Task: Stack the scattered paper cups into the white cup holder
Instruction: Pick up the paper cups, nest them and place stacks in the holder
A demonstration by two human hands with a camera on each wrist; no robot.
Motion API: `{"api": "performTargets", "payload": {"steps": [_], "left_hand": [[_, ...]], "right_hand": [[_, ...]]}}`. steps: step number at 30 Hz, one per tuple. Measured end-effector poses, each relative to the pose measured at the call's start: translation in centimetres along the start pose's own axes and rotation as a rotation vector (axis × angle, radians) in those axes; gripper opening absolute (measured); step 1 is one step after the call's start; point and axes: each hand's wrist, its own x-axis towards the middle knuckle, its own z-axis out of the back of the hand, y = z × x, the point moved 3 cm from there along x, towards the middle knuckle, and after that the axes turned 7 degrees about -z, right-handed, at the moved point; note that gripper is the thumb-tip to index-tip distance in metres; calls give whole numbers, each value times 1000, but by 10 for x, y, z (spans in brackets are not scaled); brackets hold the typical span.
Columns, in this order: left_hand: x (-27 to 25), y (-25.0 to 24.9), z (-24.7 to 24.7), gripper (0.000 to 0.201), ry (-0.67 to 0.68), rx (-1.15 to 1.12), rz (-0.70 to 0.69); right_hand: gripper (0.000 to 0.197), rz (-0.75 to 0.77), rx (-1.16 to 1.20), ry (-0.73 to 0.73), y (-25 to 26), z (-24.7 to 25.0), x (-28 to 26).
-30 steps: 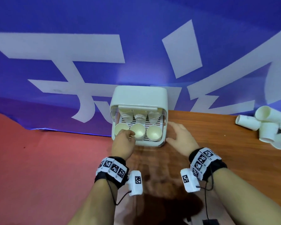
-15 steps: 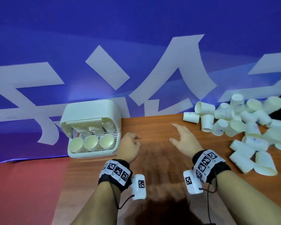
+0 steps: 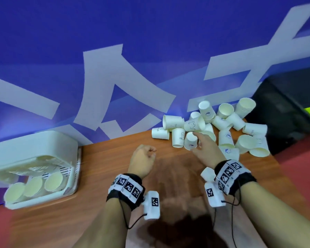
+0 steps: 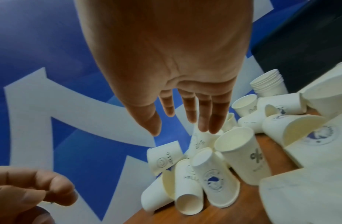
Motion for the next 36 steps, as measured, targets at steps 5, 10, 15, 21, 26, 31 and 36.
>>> {"api": "performTargets", "payload": {"steps": [5,10,15,21,26,31,36], "left_hand": [[31,-31,-41,16,76,27,-24],[55,-40,-62,18,137,45,-16],[77,-37,-69,20,156,35,14],[94,-30,-78,19,165,1,42],[115,-29,-81,27,112,-22,75],[136,-21,-87,33,73,-112,135],[152,-18,-96,40,70,-233,172]], "right_hand": [[53,-76,2,-17,-51,20,21],[53,-120,9,32,-78,21,39],[60,-186,-14,140,-86,11,57],[53,-216,-49,169,-92,8,71],[35,-192,39,5,-90,24,82],[7,-91,53,-130,-78,42,87],[8,-83,71,-116,-77,42,86]]}}
